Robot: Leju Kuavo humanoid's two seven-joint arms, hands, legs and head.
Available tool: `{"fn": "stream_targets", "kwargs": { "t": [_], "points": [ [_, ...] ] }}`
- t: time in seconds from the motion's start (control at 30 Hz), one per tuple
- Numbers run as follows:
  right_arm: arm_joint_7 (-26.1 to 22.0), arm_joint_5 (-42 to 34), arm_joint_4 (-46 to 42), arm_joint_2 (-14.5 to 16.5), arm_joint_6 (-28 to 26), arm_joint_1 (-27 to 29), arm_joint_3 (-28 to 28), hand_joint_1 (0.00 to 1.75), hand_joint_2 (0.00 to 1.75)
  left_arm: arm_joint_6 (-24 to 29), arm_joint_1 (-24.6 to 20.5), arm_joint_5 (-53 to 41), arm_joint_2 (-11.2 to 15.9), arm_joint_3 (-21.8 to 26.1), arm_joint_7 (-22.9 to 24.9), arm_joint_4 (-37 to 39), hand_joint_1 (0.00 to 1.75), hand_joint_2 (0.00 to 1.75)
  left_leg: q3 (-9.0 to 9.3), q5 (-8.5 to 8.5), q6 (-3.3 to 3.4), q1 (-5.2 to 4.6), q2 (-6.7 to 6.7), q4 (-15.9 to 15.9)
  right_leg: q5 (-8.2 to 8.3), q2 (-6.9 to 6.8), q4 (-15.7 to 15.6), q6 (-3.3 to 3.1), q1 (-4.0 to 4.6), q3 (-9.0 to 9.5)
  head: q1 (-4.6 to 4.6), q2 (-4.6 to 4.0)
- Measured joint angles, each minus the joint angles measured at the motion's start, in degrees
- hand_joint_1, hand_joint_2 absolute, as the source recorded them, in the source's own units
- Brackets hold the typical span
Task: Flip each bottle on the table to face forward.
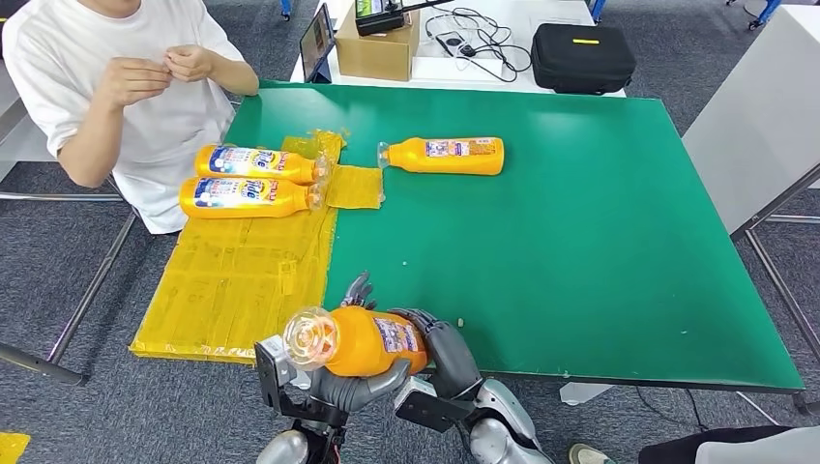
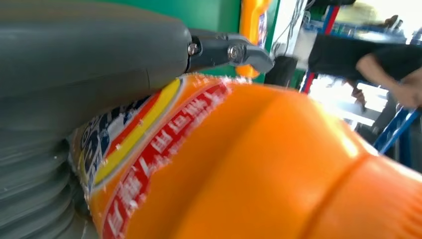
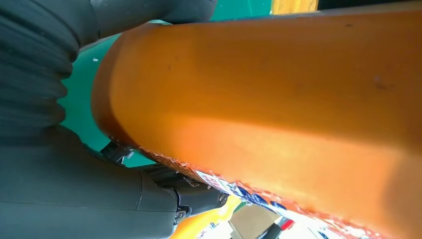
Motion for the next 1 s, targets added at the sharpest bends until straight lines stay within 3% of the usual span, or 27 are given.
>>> {"fn": "stream_targets", "kwargs": {
  "t": [0.17,0.2,0.23,0.27,0.3,0.33,0.37,0.4,0.57,0.9,1.0],
  "points": [
    [0.7,0.0,0.1,0.0,0.6,-0.9,1.3,1.75,1.75,0.6,0.2,0.4,-0.1,0.4,-0.2,-0.8,0.02,1.75,0.00,0.00,0.00,0.00,0.00,0.0,0.00,0.00,0.0,0.00,0.00,-0.01,-0.01,0.00],
    [0.7,0.0,0.1,0.0,0.6,-1.0,1.4,1.75,1.75,0.6,0.3,0.4,-0.1,0.5,-0.2,-0.9,0.31,1.75,0.00,0.00,0.00,0.00,0.00,0.0,0.00,0.00,0.0,0.00,0.01,-0.02,-0.01,0.00],
    [0.7,0.0,0.2,0.0,0.6,-1.2,1.5,1.75,1.75,0.6,0.3,0.5,-0.1,0.6,-0.2,-1.1,0.75,1.75,0.00,0.00,0.00,0.00,0.00,0.0,0.00,0.00,0.0,0.00,0.01,-0.02,0.00,0.00],
    [0.8,0.0,0.2,0.0,0.6,-1.3,1.7,1.48,1.75,0.6,0.3,0.6,-0.1,0.6,-0.2,-1.2,1.18,1.75,0.00,0.00,0.00,0.00,0.00,0.0,0.00,0.00,0.0,0.00,0.01,-0.02,0.00,0.00],
    [0.8,0.0,0.3,0.0,0.7,-1.4,1.8,1.04,1.75,0.3,0.4,1.0,-0.1,0.6,-0.2,-1.3,1.60,1.75,0.00,0.00,0.00,0.00,0.01,0.0,0.00,0.00,0.0,0.00,0.01,-0.02,0.00,0.00],
    [0.9,-0.1,0.3,0.0,0.9,-1.5,1.9,0.61,1.75,-0.1,0.4,1.8,-0.1,0.6,-0.1,-1.4,1.75,1.75,0.00,0.00,0.00,0.00,0.01,0.0,0.00,0.00,0.0,0.00,0.01,-0.02,0.01,0.00],
    [0.9,-0.1,0.5,0.0,1.2,-1.7,2.1,0.17,1.75,-0.8,0.5,2.7,-0.1,0.7,0.1,-1.5,1.75,1.75,0.00,0.00,0.00,0.00,0.01,0.0,0.00,0.00,0.0,0.00,0.01,-0.02,0.00,0.00],
    [1.0,-0.2,0.7,-0.1,1.6,-1.9,2.2,0.00,1.75,-1.6,0.5,3.9,-0.1,0.9,0.4,-1.7,1.75,1.75,0.00,0.00,0.00,0.00,0.01,0.0,0.00,0.00,0.0,0.00,0.01,-0.02,0.00,0.00],
    [0.9,-1.6,2.0,-0.1,4.1,-2.2,3.2,0.00,1.75,-5.2,0.6,7.6,-0.1,2.0,1.4,-2.2,1.75,1.75,-0.01,0.00,0.00,0.00,0.00,0.0,0.00,0.00,0.0,0.00,0.00,-0.02,-0.01,0.00],
    [0.8,-1.9,3.2,0.0,4.4,-2.5,3.6,0.00,1.75,-5.7,0.8,7.8,0.0,2.4,1.8,-2.4,1.75,1.75,-0.01,0.00,0.00,0.00,0.00,0.0,0.00,0.00,0.0,0.00,0.01,-0.03,-0.01,0.00],
    [0.8,-1.9,3.4,0.0,4.4,-2.5,3.7,0.00,0.44,-5.7,0.8,7.8,0.0,2.5,1.8,-2.4,1.75,1.75,-0.01,0.00,0.00,0.00,0.00,0.0,0.00,0.00,0.0,0.00,0.01,-0.03,-0.01,0.00]
  ]
}}
